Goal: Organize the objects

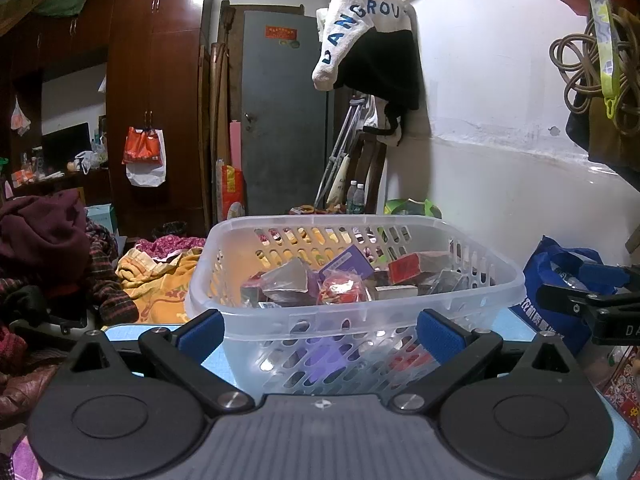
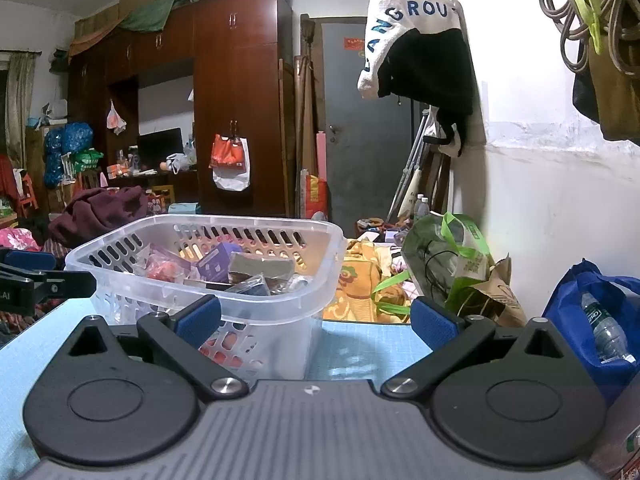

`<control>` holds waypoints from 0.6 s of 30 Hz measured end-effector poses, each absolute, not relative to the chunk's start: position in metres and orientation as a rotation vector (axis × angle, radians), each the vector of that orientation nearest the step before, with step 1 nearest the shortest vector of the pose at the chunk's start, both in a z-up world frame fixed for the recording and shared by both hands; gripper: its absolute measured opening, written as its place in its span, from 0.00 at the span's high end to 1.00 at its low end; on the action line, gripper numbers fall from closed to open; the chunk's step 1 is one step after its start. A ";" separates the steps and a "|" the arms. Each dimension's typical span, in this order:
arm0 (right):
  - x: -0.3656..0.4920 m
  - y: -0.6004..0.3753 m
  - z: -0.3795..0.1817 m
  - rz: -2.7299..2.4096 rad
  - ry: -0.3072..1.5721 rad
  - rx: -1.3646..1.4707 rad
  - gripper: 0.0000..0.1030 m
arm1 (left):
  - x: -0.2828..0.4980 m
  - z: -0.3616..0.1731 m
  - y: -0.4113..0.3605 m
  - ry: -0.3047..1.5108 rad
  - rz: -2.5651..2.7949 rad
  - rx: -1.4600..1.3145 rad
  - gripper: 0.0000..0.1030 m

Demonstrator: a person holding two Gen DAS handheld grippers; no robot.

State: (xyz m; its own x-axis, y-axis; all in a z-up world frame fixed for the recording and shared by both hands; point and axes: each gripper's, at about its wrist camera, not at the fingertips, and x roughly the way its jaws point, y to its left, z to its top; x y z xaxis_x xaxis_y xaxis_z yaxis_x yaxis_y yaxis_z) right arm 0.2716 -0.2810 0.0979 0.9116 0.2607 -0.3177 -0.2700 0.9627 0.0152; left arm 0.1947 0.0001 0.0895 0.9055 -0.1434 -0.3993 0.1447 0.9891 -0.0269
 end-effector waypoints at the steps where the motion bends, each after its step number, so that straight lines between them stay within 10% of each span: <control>1: 0.271 -0.281 0.098 0.275 0.321 -0.028 0.00 | 0.195 0.090 0.000 0.413 -0.150 0.002 0.00; 18: 0.269 -0.290 0.099 0.281 0.323 0.005 0.00 | 0.196 0.089 -0.006 0.417 -0.155 -0.001 0.00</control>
